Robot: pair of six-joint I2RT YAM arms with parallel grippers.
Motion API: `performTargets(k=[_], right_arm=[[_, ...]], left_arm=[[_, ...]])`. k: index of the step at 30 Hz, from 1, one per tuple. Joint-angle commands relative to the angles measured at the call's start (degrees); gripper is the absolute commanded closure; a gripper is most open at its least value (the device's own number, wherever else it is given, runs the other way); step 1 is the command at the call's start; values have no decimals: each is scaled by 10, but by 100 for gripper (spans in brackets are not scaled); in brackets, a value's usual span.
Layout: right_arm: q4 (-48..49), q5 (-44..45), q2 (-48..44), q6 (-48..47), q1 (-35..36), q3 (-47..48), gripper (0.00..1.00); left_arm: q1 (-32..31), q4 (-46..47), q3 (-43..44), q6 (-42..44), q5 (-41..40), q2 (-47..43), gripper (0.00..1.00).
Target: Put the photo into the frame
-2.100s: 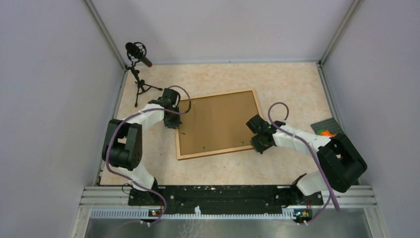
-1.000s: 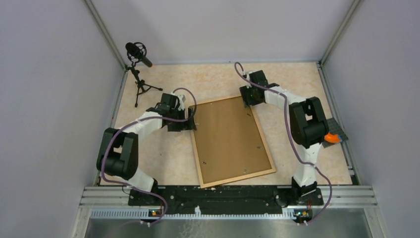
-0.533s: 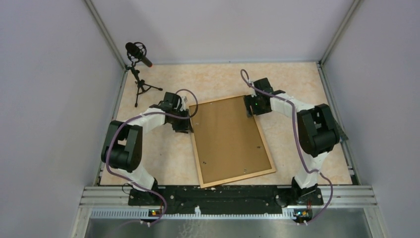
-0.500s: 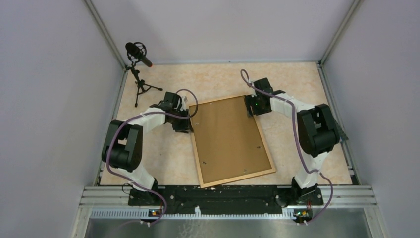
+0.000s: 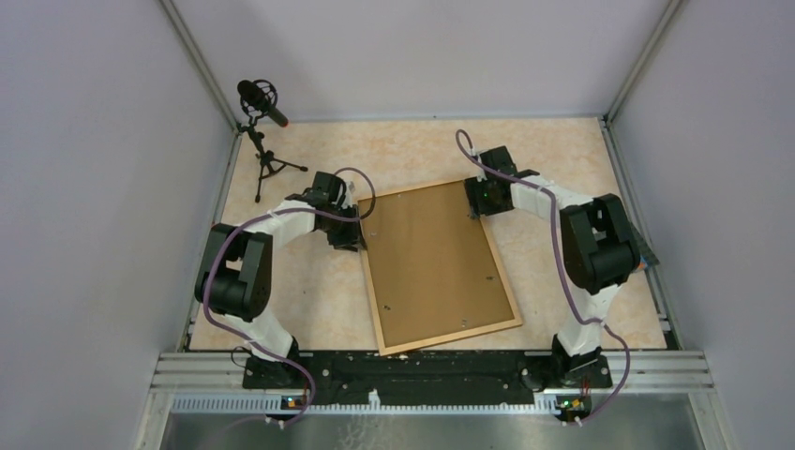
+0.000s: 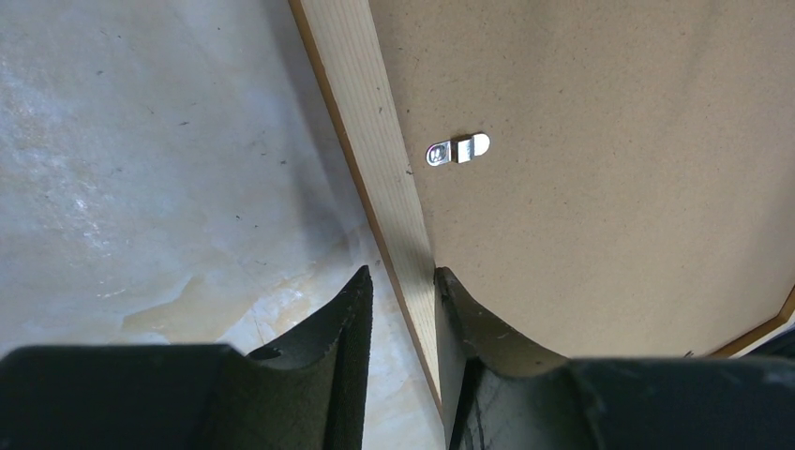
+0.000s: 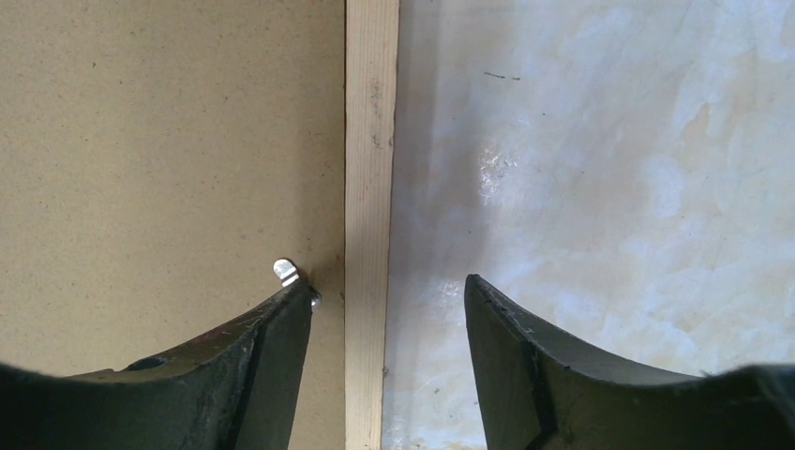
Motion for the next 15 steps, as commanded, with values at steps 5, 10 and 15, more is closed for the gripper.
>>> performTargets(k=[5,10,15], right_arm=[[21,-23,-4,1,1,-17,32],[25,-74,-12,16,1,-21,28],[27,-55,-13,11,1,-25,28]], left_arm=[[-1,-7,5,8,-47,18,66],[-2,-7,6,9,-44,19,67],[-2,-7,6,9,-44,18,69]])
